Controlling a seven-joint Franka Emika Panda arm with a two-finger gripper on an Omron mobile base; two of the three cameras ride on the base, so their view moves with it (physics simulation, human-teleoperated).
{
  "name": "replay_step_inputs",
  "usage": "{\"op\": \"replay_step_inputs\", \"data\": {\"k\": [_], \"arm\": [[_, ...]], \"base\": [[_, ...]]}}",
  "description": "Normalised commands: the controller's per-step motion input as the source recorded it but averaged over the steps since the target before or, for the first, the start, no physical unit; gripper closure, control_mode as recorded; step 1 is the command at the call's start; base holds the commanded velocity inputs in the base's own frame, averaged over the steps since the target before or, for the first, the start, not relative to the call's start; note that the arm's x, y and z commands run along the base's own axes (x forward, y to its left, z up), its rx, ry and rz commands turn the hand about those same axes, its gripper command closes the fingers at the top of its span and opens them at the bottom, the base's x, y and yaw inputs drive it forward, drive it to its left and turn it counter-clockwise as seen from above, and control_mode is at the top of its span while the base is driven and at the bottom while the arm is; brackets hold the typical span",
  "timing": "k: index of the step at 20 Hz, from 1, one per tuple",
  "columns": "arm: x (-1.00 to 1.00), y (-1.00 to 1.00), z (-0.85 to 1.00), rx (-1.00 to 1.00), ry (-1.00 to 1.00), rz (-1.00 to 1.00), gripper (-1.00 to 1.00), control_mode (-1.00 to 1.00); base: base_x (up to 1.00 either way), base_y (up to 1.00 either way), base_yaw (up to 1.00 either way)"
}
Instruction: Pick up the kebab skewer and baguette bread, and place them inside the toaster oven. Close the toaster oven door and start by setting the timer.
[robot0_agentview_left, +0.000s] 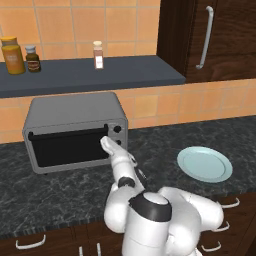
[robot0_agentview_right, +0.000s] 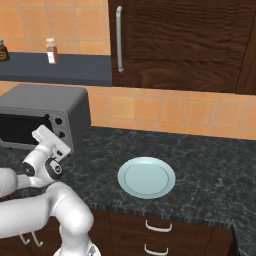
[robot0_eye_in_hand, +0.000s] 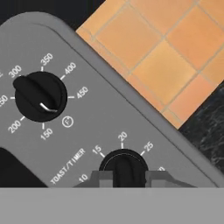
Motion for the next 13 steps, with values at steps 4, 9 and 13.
{"op": "replay_step_inputs", "data": {"k": [4,9,13], "arm": [[0.2,0.0,-0.04,0.31,-0.22,0.0,1.0,-1.0],[0.19,0.0,-0.06,0.29,-0.21,-0.03,1.0,-1.0],[0.22,0.02,-0.12,0.28,-0.16,-0.07,1.0,-1.0]], "base": [[0.0,0.0,0.0],[0.0,0.0,0.0],[0.0,0.0,0.0]]}}
